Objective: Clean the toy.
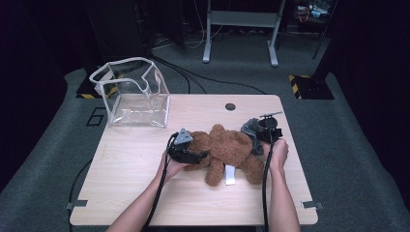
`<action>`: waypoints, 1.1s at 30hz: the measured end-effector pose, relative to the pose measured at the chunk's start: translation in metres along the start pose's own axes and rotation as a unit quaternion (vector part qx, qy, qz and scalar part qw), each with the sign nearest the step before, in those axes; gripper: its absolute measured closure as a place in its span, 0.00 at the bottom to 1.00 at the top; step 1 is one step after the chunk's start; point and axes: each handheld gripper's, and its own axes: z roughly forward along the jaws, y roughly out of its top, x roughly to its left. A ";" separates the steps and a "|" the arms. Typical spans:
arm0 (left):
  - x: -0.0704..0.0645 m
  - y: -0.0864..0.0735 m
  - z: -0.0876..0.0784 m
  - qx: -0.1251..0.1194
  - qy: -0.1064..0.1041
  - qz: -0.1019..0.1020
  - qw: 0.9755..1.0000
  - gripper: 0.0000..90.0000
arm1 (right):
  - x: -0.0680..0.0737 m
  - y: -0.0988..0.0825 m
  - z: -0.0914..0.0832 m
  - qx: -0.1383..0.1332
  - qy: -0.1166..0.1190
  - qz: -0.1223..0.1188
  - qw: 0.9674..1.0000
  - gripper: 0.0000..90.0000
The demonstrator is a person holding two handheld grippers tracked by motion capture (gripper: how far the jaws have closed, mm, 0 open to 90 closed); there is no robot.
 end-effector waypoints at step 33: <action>-0.001 0.000 -0.001 -0.001 -0.001 -0.001 1.000 0.20 | 0.024 -0.029 -0.061 -0.057 0.121 -0.052 0.990 0.81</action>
